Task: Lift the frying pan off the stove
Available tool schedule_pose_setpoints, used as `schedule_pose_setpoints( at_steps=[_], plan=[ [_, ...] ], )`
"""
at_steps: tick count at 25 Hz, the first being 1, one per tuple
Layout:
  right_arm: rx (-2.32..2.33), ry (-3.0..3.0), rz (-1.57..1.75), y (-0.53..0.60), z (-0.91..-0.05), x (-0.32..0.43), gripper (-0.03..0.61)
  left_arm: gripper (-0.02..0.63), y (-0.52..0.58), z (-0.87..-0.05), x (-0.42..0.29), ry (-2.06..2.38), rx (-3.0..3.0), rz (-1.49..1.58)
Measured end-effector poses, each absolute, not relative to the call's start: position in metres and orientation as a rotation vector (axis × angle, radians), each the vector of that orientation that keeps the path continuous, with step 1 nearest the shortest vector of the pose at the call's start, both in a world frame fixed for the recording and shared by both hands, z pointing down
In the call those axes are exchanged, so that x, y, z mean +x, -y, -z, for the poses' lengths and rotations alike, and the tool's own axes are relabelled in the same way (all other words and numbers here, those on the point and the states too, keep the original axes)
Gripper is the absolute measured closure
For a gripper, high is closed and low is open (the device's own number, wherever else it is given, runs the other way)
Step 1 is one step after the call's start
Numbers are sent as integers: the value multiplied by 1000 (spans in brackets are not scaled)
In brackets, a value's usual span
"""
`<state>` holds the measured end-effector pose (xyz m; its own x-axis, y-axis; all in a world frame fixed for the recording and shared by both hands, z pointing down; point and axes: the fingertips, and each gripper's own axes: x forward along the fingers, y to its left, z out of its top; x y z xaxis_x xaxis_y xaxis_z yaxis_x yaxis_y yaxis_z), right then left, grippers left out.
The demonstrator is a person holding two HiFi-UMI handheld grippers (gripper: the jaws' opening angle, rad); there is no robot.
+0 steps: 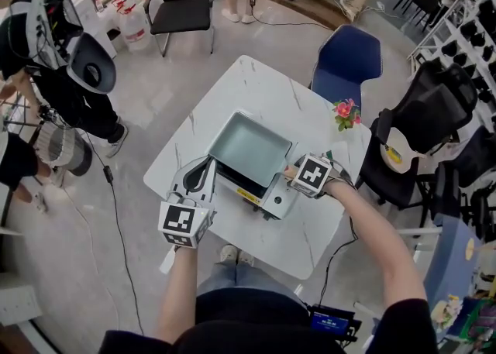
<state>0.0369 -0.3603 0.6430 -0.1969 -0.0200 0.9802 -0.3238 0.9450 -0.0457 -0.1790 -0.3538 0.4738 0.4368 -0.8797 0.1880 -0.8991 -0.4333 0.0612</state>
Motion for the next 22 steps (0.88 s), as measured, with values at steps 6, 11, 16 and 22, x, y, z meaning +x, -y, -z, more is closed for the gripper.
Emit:
schedule_pose_setpoints(
  at_steps=[6,11,16,22],
  plan=[
    [239,1720,-268,356,-650,38,422,595,354,-477,-176,1573,2539,-194],
    [247,1710,-274,357,-651,39,459,595,355,-479,-177,1566,2539,-192],
    [236,1704,-301,352,-651,41,468,595,355,-479,-177,1566,2540,-195],
    [277,1717,-291,357,-650,42,476,595,355,-477,-179,1565,2541,-191]
  ],
)
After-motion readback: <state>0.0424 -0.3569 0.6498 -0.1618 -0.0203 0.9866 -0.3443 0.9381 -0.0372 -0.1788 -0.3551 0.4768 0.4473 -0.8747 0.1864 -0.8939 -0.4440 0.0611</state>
